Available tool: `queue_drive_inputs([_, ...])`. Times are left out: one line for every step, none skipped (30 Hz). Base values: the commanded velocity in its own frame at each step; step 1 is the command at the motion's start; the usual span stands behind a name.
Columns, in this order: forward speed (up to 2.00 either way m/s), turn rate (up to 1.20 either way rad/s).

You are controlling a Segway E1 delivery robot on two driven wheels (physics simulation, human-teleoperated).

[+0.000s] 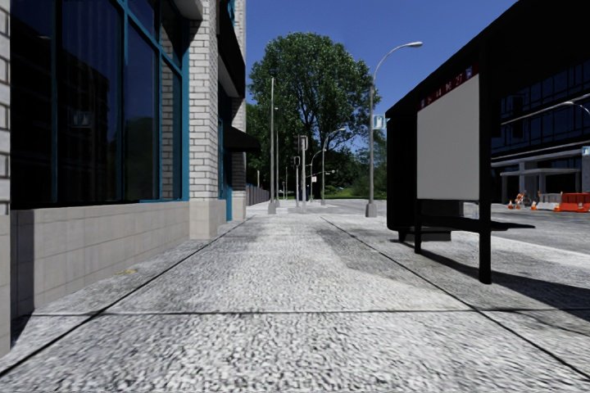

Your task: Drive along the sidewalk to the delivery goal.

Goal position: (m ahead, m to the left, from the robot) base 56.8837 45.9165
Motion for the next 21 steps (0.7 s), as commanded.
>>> queue_drive_inputs([2.00,0.00])
queue_drive_inputs([2.00,0.00])
queue_drive_inputs([2.00,0.00])
queue_drive_inputs([2.00,0.00])
queue_drive_inputs([2.00,0.00])
queue_drive_inputs([2.00,0.00])
queue_drive_inputs([2.00,0.00])
queue_drive_inputs([2.00,0.00])
queue_drive_inputs([2.00,0.00])
queue_drive_inputs([2.00,0.00])
queue_drive_inputs([2.00,0.00])
queue_drive_inputs([2.00,0.00])
queue_drive_inputs([2.00,0.00])
queue_drive_inputs([2.00,0.00])
queue_drive_inputs([2.00,0.00])
queue_drive_inputs([2.00,0.00])
queue_drive_inputs([2.00,0.00])
queue_drive_inputs([2.00,0.00])
queue_drive_inputs([2.00,0.00])
queue_drive_inputs([2.00,0.00])
queue_drive_inputs([2.00,0.00])
